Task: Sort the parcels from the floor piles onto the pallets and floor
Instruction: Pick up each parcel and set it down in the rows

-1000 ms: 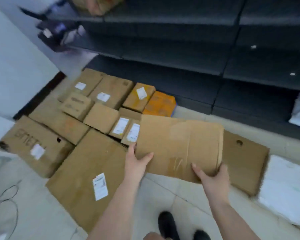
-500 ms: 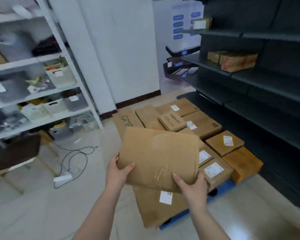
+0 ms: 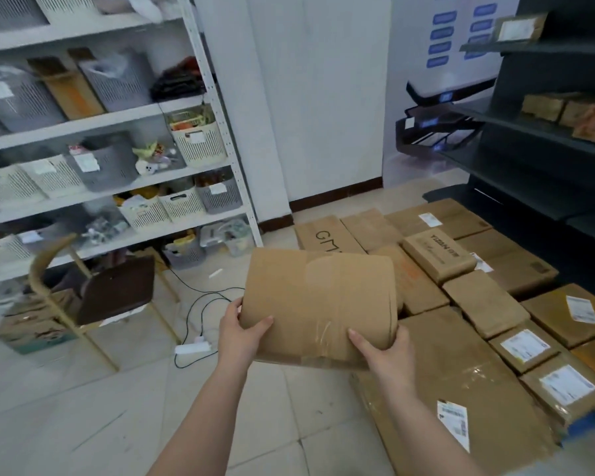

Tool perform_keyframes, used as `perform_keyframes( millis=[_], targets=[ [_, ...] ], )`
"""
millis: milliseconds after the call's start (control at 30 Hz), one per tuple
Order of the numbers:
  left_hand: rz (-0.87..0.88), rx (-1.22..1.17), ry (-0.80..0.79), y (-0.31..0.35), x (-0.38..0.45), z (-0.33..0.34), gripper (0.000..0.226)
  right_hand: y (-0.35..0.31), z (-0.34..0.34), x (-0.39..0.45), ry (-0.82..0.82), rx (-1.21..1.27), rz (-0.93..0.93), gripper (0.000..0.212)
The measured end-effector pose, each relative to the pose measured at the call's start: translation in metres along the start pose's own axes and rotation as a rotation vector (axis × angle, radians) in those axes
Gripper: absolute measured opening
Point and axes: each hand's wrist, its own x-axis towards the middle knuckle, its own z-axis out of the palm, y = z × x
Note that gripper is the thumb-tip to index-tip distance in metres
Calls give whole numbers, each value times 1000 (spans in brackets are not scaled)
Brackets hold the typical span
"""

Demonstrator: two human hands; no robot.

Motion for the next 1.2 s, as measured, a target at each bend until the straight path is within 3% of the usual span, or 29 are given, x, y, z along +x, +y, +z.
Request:
perform_keyframes(
  millis=[333,567,867,1200],
  targets=[
    [-24,68,122,29,218,-31,61,-79,170,147,-131,32,5,80],
    [-32,94,101,39,362,-29,64,-114,263,243,-101,24,18,83],
    [12,145,-172,52,575,17,63,-151,359,367,170,11,108,88],
    [70,233,-588,87,713,168,62,-148,362,487,527,27,339,93]
  ],
)
